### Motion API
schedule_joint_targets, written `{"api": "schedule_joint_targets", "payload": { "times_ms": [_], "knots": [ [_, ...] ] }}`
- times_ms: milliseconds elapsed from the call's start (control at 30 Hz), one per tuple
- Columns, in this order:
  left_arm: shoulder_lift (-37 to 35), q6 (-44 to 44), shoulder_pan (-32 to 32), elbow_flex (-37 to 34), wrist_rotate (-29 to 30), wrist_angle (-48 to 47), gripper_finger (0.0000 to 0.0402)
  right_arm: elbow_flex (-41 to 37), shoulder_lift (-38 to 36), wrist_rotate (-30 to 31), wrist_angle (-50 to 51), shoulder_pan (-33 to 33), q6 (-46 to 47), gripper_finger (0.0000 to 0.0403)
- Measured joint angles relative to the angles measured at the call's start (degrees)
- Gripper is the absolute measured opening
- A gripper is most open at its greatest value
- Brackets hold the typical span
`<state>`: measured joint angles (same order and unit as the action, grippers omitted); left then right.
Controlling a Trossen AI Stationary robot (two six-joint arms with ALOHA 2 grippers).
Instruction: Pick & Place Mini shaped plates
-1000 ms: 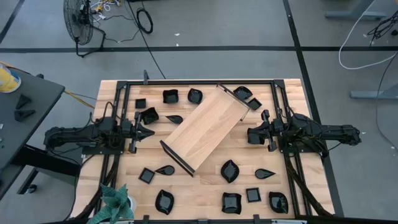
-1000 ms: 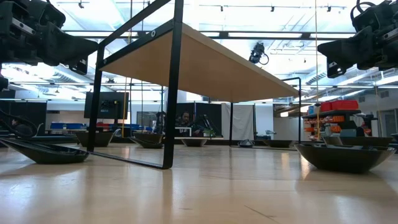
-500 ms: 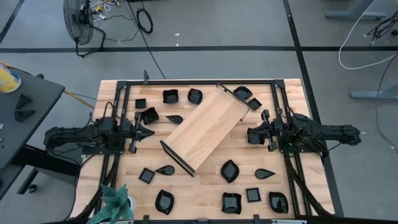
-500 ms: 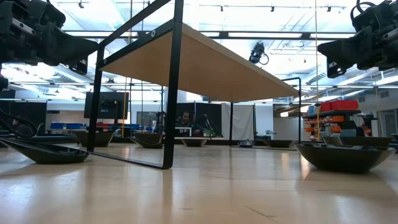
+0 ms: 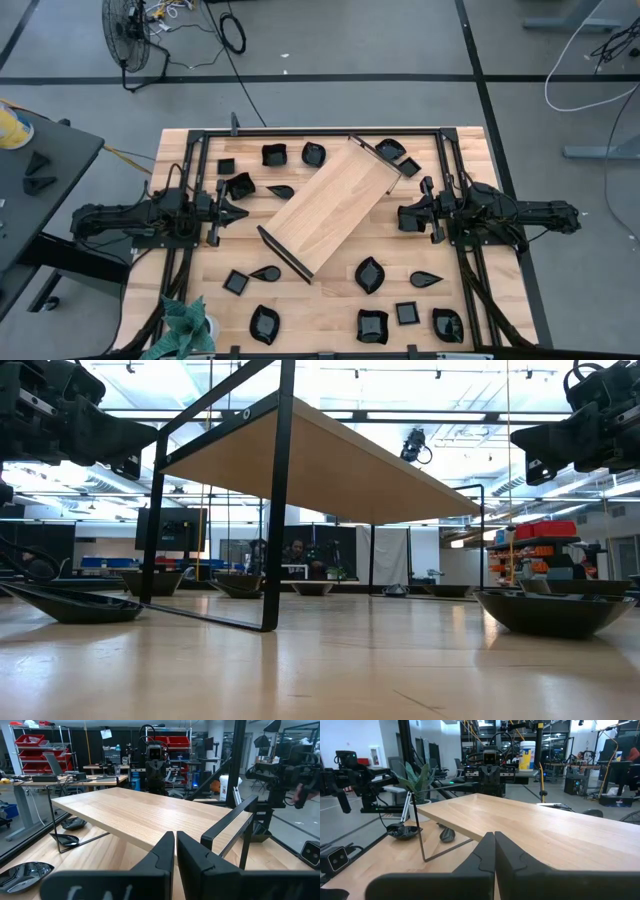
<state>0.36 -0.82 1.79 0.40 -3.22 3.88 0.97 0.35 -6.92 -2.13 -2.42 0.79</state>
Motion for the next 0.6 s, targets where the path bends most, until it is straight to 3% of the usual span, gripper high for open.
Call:
{"api": "schedule_joint_targets", "payload": {
  "times_ms": [233, 600],
  "knots": [
    [0.0, 0.0, 0.0, 0.0, 0.0, 0.0, 0.0025, 0.0, 0.0, 0.0, -2.0, 0.0, 0.6, 0.0002],
    [0.0, 0.0, 0.0, 0.0, 0.0, 0.0, 0.0025, 0.0, 0.0, 0.0, -22.1, 0.0, 23.2, 0.0002]
  ]
}}
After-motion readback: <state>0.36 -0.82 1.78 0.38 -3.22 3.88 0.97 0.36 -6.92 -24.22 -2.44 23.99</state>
